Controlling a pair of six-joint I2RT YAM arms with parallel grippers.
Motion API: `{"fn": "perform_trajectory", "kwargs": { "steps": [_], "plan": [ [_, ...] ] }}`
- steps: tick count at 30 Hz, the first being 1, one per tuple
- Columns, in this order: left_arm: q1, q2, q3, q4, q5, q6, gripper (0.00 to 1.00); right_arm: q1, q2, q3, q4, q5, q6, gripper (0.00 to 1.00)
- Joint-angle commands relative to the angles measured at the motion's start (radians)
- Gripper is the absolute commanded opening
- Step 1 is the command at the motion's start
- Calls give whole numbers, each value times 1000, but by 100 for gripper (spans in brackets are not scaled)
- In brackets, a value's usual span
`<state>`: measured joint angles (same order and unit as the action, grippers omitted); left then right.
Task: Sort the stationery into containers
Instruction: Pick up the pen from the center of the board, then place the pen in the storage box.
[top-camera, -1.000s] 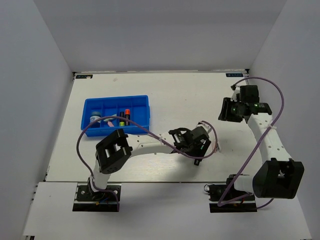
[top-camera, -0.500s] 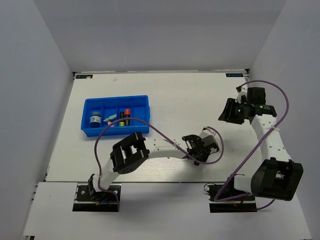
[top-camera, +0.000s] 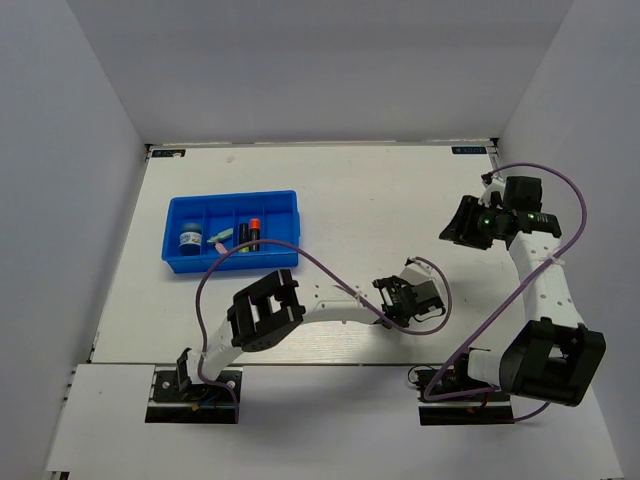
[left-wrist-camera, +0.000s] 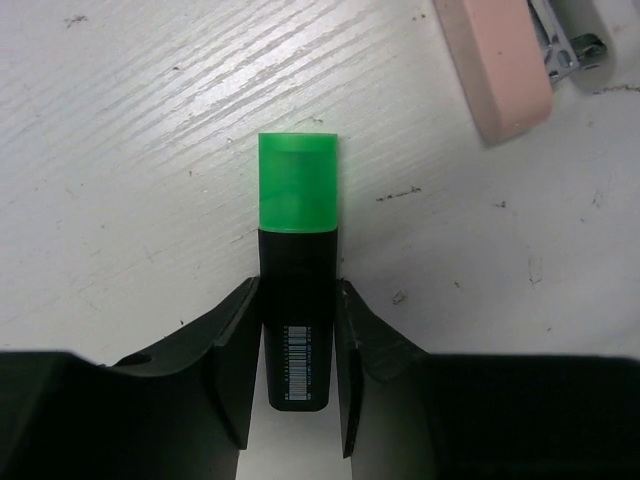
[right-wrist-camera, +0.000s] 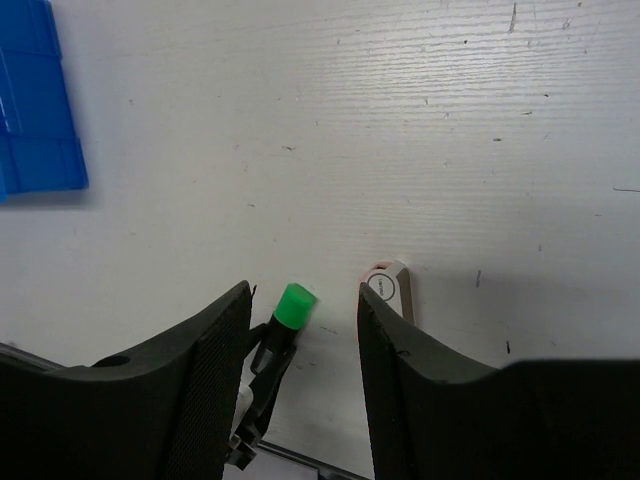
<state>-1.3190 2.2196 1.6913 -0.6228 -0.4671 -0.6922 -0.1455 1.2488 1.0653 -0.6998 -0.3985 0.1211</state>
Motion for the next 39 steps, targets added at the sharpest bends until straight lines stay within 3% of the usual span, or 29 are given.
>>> {"fn": "perform_trajectory", "kwargs": {
  "steps": [1, 8, 11, 25, 29, 36, 39],
  "plan": [
    [-2, 28, -68, -138, -53, -24, 39, -14, -32, -7, 19, -57, 11, 50],
    [43, -101, -307, -88, -54, -26, 6, -35, -32, -13, 17, -86, 15, 50],
    [61, -219, -377, -54, -62, 31, 0, -37, -29, -16, 20, -91, 15, 50],
    [142, -662, -341, -90, -99, 273, 0, -37, -19, -28, 29, -114, 15, 50],
    [246, -753, -366, -133, -119, 272, 0, -39, -17, -28, 26, -118, 18, 52],
    [657, -825, -398, -167, -27, 249, 0, -37, -14, -33, 29, -128, 12, 52],
    [820, -795, -392, -158, 77, 260, 0, -35, -8, -34, 28, -140, -3, 58]
  ]
}}
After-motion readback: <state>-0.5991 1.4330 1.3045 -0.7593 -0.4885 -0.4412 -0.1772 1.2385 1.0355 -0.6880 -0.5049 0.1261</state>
